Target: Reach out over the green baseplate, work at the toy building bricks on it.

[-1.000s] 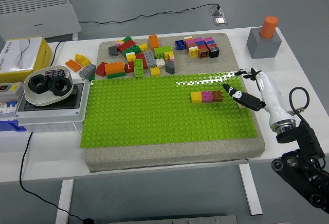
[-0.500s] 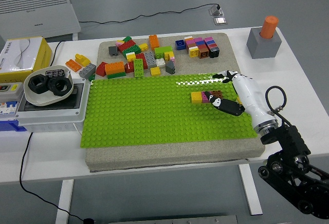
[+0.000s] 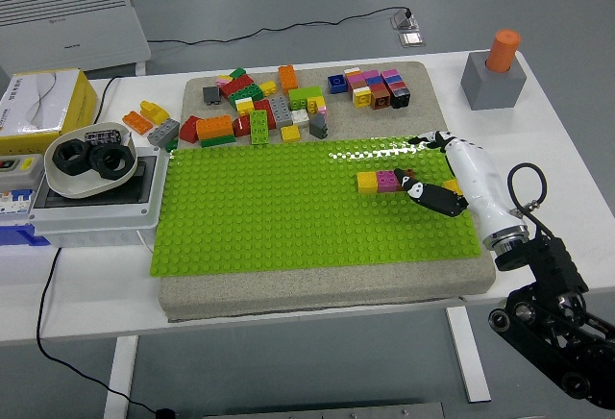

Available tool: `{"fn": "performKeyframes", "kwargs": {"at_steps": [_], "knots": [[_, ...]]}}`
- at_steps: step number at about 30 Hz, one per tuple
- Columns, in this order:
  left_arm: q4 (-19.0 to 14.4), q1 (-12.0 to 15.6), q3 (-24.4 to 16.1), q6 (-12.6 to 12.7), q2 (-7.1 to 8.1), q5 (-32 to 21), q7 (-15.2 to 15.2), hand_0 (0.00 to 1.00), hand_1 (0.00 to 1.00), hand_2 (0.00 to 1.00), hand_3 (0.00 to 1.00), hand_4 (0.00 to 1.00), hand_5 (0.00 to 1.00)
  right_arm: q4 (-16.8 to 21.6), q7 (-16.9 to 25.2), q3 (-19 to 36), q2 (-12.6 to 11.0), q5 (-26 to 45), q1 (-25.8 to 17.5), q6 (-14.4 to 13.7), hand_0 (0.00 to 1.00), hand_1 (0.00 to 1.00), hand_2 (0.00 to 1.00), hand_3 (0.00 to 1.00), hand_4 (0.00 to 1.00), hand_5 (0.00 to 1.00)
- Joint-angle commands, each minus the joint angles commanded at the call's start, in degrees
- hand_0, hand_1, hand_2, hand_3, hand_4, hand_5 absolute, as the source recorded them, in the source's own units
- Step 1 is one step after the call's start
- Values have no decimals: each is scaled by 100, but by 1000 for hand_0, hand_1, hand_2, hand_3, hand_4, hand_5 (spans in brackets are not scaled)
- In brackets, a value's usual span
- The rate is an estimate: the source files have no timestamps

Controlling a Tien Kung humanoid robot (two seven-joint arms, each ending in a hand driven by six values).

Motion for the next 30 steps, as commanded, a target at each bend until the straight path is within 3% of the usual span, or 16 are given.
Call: {"fn": "performKeyframes", "kwargs": {"at_steps": [7,8,13,14,19,20,30], "knots": [[0,23,250,8,-26,-317,-5,720,468,544,574,568,239,-4,19,108,47,-38,-55,-23,683,733,778,694,775,487],[0,24,270,3,-29,-333,-6,718,406,528,574,557,232,-5,21,139,55,-42,-67,-23,683,733,778,694,776,487],[0,16,331,-34,-27,-389,-14,718,406,528,574,557,232,-16,-13,286,43,-130,-94,13,683,733,778,694,776,487],[0,11,352,-47,-25,-416,-13,714,346,484,566,551,223,-28,-35,346,30,-169,-95,33,681,736,778,695,778,488],[0,8,554,-77,-18,-645,-20,714,346,484,566,551,223,-56,-116,639,18,-305,-121,89,681,736,778,695,778,488],[0,9,598,-80,-13,-692,-27,717,466,458,564,552,217,-69,-122,685,30,-315,-129,94,686,735,779,693,778,483],[0,-19,1026,-95,3,-1112,-106,720,517,459,565,558,209,-209,-14,854,201,-131,-227,67,685,735,778,683,777,479]]}}
